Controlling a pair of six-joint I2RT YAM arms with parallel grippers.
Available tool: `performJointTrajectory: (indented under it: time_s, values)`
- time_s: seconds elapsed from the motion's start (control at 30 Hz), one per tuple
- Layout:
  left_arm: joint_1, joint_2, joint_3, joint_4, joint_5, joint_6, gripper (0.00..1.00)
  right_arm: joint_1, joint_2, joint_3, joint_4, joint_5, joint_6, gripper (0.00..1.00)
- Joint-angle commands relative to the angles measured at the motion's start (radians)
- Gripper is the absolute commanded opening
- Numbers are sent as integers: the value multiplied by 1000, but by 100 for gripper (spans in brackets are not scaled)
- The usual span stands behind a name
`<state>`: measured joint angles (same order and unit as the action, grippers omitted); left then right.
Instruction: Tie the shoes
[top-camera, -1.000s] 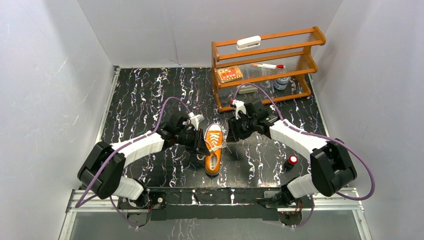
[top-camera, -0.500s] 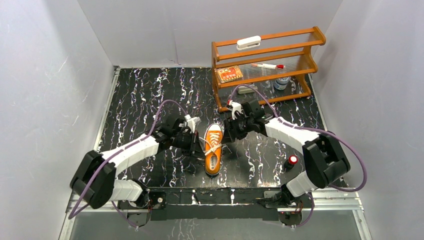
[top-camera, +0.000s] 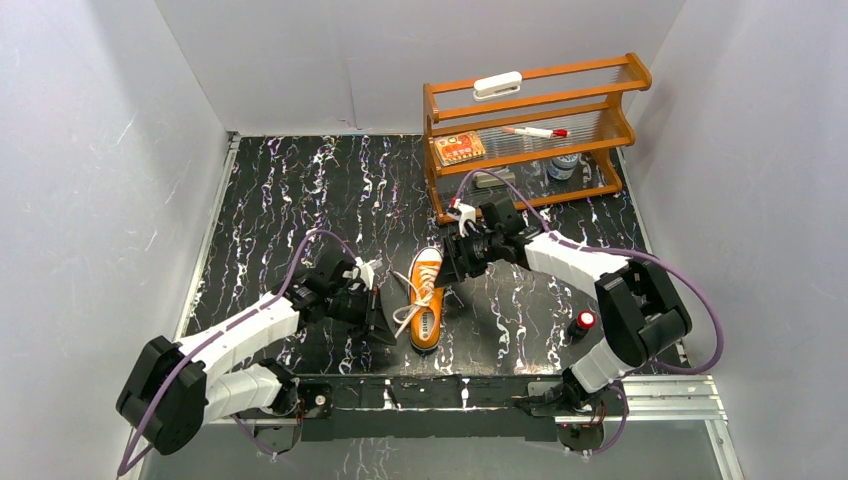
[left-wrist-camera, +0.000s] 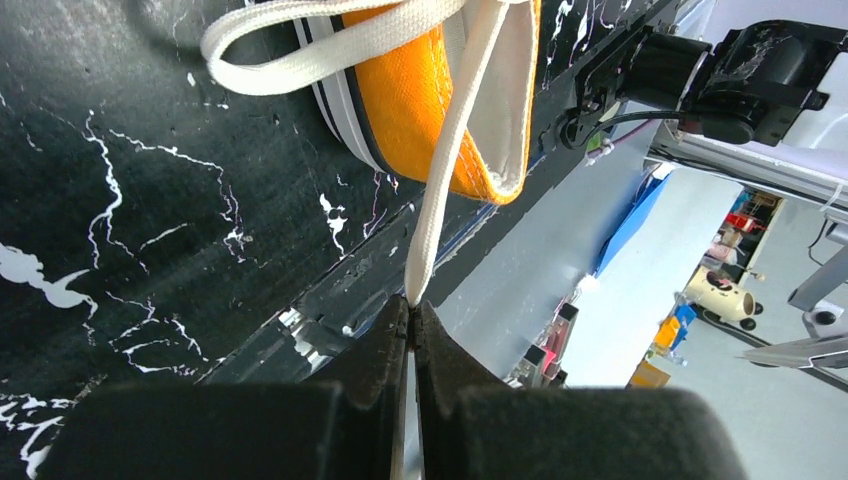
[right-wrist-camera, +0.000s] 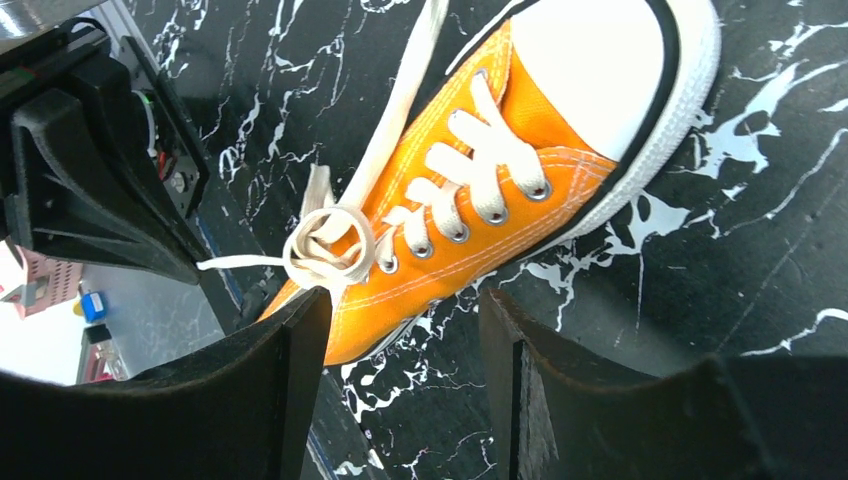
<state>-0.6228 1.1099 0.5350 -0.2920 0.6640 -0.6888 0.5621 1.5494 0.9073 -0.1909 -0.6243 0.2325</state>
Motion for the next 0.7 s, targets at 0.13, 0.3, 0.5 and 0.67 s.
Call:
performJointTrajectory:
  time_s: [0.13,0.3,0.5,0.67]
  values:
    - [3,-14,-15,29,19,-55,0,-7,26,60,48,-144,-31,63]
    - [2,35,-26,89,54,-65,0,-5,48,94,14,-138,-38,62]
    - [3,38,-39,63,83,-42,16,15,66,124,-7,-96,-27,61]
    - [11,-4,27,-35,4,-6,53,19,89,130,-12,-118,-21,56]
